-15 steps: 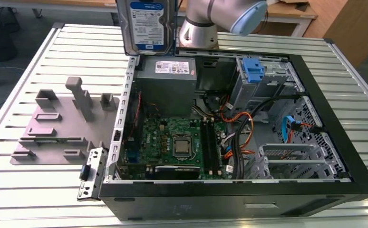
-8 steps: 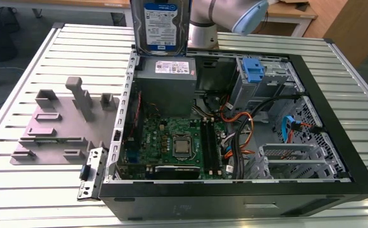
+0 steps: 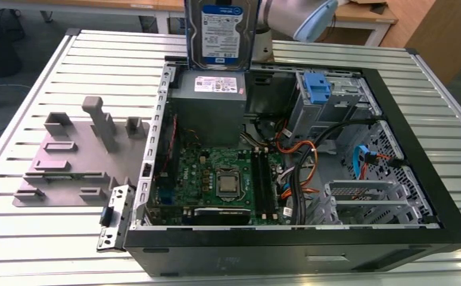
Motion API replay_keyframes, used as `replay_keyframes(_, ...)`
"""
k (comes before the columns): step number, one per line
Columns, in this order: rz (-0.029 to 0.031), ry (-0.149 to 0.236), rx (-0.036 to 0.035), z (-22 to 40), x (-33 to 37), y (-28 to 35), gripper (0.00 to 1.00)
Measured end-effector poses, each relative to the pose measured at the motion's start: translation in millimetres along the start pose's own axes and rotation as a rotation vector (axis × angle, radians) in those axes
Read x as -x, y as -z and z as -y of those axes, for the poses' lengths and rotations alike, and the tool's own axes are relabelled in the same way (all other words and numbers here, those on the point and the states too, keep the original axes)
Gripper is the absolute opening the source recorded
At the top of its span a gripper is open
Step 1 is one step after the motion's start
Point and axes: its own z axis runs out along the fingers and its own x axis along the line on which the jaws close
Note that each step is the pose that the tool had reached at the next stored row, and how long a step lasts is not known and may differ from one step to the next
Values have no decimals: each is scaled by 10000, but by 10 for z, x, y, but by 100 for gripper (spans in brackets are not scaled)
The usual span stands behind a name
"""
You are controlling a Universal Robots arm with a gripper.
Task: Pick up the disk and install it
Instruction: 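Pick up the disk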
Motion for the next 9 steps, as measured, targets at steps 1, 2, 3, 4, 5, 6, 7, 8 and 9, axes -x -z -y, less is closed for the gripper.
replay_keyframes(1, 0, 1, 2, 39, 1, -1, 35)
replay_keyframes(2, 0, 1, 2, 79, 1, -1, 35)
replay_keyframes(3, -1, -1, 5, 119, 2, -1, 35)
replay_keyframes(4, -1, 0, 6, 159, 3, -2, 35)
replay_keyframes(5, -1, 0, 8, 200, 4, -2, 35)
replay_keyframes(6, 0, -1, 9, 240, 4, -3, 35)
replay_keyframes(7, 0, 0, 11, 281, 5, -4, 35)
replay_keyframes(8, -1, 1, 13, 317, 6, -4, 35)
replay_keyframes(9, -1, 0, 14, 351, 6, -5, 35)
